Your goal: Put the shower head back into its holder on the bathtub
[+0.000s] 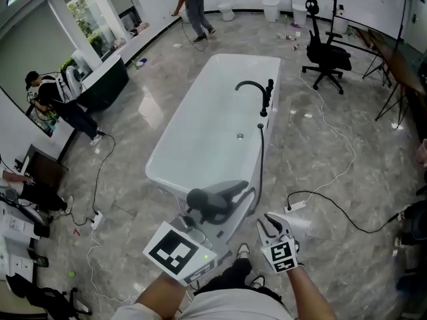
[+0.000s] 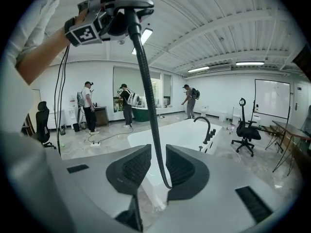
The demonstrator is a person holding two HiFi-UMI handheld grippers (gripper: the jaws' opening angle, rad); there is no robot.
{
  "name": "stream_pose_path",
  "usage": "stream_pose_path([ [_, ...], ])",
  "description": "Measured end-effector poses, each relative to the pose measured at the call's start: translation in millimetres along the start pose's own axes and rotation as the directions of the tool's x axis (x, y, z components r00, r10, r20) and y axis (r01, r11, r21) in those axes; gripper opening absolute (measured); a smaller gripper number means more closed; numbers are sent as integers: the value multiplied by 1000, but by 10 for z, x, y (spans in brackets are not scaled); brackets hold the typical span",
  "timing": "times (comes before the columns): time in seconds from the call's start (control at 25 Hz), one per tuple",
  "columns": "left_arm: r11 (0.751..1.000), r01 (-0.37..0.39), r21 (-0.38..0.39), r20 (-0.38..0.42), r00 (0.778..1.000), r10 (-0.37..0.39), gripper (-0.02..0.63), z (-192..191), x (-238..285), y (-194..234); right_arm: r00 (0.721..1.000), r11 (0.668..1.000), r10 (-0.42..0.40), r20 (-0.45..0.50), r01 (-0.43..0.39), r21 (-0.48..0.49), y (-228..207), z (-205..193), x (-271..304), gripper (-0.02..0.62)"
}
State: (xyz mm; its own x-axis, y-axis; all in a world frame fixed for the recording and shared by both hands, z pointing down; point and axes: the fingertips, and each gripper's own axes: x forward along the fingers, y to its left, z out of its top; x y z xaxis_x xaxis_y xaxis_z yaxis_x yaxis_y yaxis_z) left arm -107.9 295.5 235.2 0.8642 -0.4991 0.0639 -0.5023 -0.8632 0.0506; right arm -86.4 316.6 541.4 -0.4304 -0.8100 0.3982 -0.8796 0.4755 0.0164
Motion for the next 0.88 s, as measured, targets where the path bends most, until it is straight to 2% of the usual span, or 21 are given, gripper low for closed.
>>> stream_pose_path([
  [0.16, 1000, 20, 24, 13, 1000, -21, 55, 182, 139, 352, 998, 999, -4, -63, 0, -51, -135, -98, 458, 85],
  [0.24, 999, 32, 16, 15, 999, -32, 55, 249, 213, 515, 997, 1000, 8, -80, -10, -24, -176, -105, 656, 87],
  [0.32, 999, 41, 18, 14, 999, -41, 55, 271, 294, 667, 997, 994, 25, -74, -17, 109, -275, -137, 821, 87],
  [0.36, 999, 43, 21, 12, 999, -43, 55, 272, 333, 734, 997, 978, 33, -66, -19, 206, -354, -166, 897, 87],
  [0.4, 999, 44, 18, 10, 999, -45, 55, 276, 373, 788, 997, 947, 48, -53, -29, 320, -433, -197, 976, 87],
  [0.44, 999, 46, 15, 8, 999, -46, 55, 285, 411, 831, 997, 893, 71, -33, -49, 446, -504, -225, 1059, 87],
  [0.48, 999, 48, 15, 6, 999, -48, 55, 294, 449, 866, 995, 814, 97, -3, -78, 575, -569, -253, 1139, 87],
  [0.52, 999, 49, 18, 4, 999, -49, 55, 300, 486, 893, 992, 711, 117, 35, -108, 695, -634, -284, 1210, 87],
  [0.6, 998, 49, 27, -2, 999, -49, 55, 293, 556, 936, 987, 468, 119, 111, -155, 870, -771, -369, 1315, 87],
  [0.68, 999, 44, 25, -9, 999, -44, 55, 267, 623, 987, 983, 232, 91, 162, -179, 956, -899, -498, 1421, 87],
  [0.76, 999, 33, 16, -7, 999, -33, 55, 266, 692, 1059, 982, 1, 63, 179, -180, 984, -997, -697, 1549, 93],
  [0.8, 999, 27, 17, -2, 1000, -27, 55, 281, 731, 1095, 983, -94, 58, 173, -167, 981, -1033, -820, 1608, 106],
  [0.84, 1000, 21, 21, 3, 1000, -21, 55, 300, 778, 1123, 985, -163, 64, 159, -147, 976, -1062, -945, 1656, 119],
  [0.88, 1000, 14, 27, 6, 1000, -15, 55, 317, 833, 1141, 987, -205, 78, 143, -124, 971, -1084, -1054, 1694, 128],
])
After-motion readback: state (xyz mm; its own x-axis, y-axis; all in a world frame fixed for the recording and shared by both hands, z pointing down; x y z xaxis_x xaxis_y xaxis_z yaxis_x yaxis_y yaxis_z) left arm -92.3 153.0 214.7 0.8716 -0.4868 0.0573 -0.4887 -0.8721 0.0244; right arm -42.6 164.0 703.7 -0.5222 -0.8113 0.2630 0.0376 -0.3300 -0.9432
